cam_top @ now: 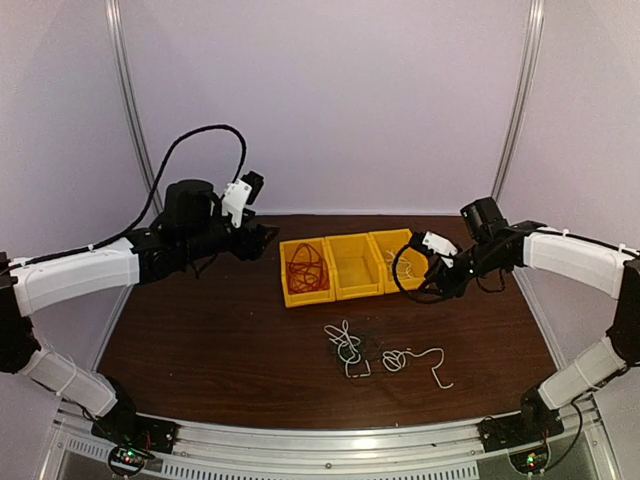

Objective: Untangle the cables
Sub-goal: Pick up the untangled cable from the center of the board.

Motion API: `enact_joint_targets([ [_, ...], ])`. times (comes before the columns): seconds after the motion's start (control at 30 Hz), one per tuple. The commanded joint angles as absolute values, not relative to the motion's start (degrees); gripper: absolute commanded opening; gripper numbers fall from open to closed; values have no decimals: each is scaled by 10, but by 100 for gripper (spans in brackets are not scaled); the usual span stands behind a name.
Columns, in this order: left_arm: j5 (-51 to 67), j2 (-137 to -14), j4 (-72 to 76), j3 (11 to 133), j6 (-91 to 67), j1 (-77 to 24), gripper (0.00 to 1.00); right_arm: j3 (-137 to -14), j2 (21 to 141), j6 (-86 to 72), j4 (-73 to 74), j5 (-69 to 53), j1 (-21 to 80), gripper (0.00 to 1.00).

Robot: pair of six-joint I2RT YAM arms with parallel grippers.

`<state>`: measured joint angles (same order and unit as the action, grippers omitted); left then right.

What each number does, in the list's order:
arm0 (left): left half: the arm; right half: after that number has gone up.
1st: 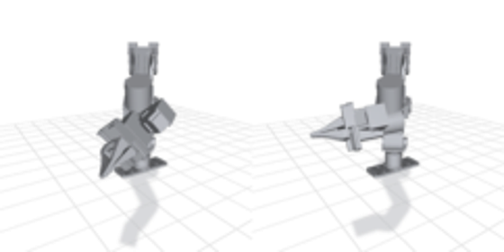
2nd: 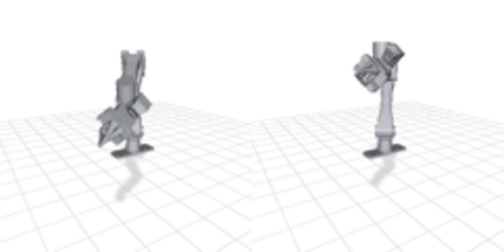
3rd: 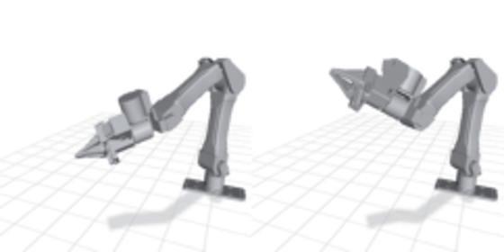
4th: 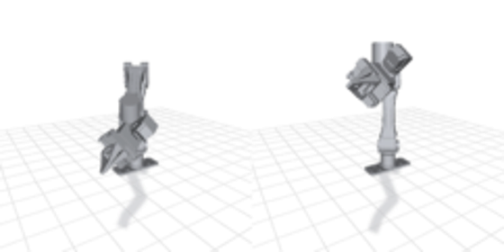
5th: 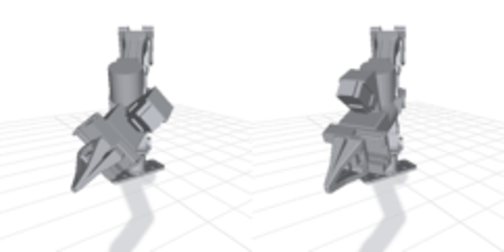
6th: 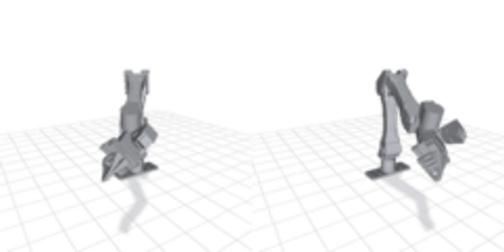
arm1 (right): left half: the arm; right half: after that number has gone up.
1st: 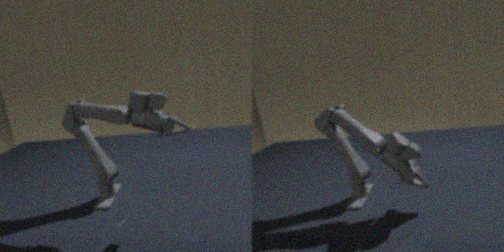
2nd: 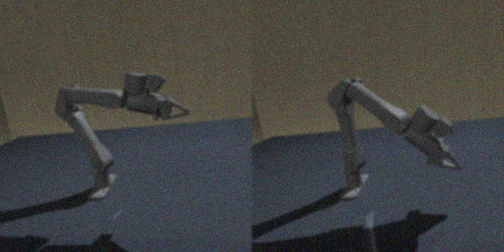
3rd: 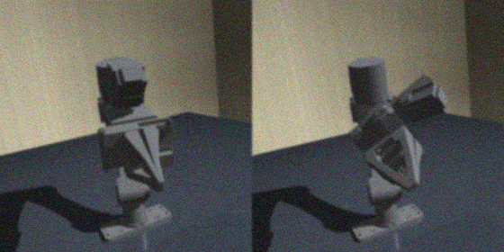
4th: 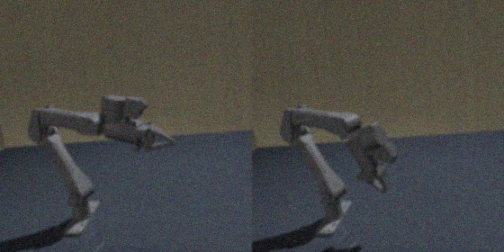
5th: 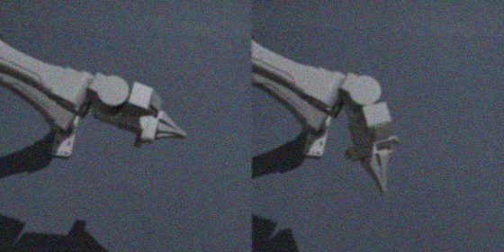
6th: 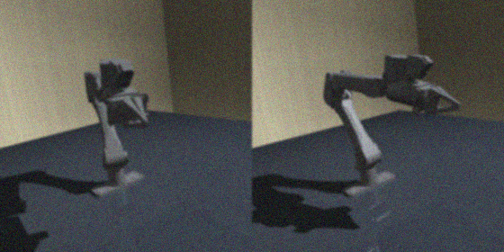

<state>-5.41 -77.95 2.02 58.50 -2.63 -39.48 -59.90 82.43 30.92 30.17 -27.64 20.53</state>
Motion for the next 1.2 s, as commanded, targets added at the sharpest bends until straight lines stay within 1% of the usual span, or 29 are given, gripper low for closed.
enact_joint_targets([
  [0.0, 69, -802, 59, 590, -36, -410, 70, -553, 754, 431, 353, -405, 210, 42],
  [0.07, 76, -811, 68, 596, -35, -436, 70, -529, 742, 495, 388, -437, 218, 46],
  [0.13, 67, -819, 83, 592, -44, -462, 71, -511, 741, 519, 393, -433, 228, 50],
  [0.2, 57, -821, 107, 575, -71, -482, 72, -512, 754, 545, 416, -416, 237, 51],
  [0.3, 44, -818, 145, 543, -112, -506, 73, -527, 785, 566, 455, -406, 248, 51],
  [0.37, 41, -814, 170, 523, -137, -513, 73, -538, 798, 574, 481, -396, 252, 46],
  [0.4, 43, -813, 178, 514, -149, -515, 73, -543, 802, 580, 497, -383, 256, 45],
  [0.5, 53, -818, 176, 508, -167, -521, 73, -538, 792, 596, 523, -336, 262, 46],
  [0.7, 43, -831, 174, 512, -170, -535, 73, -498, 750, 597, 514, -305, 263, 49],
  [0.93, 60, -862, 195, 538, -173, -545, 73, -472, 780, 576, 476, -282, 266, 49],
  [1.07, 69, -876, 222, 541, -174, -549, 73, -463, 801, 553, 442, -272, 271, 45],
  [1.13, 81, -890, 241, 541, -177, -550, 74, -466, 806, 542, 433, -274, 274, 37],
  [1.17, 88, -899, 255, 541, -180, -550, 74, -472, 805, 536, 433, -278, 274, 30],
])
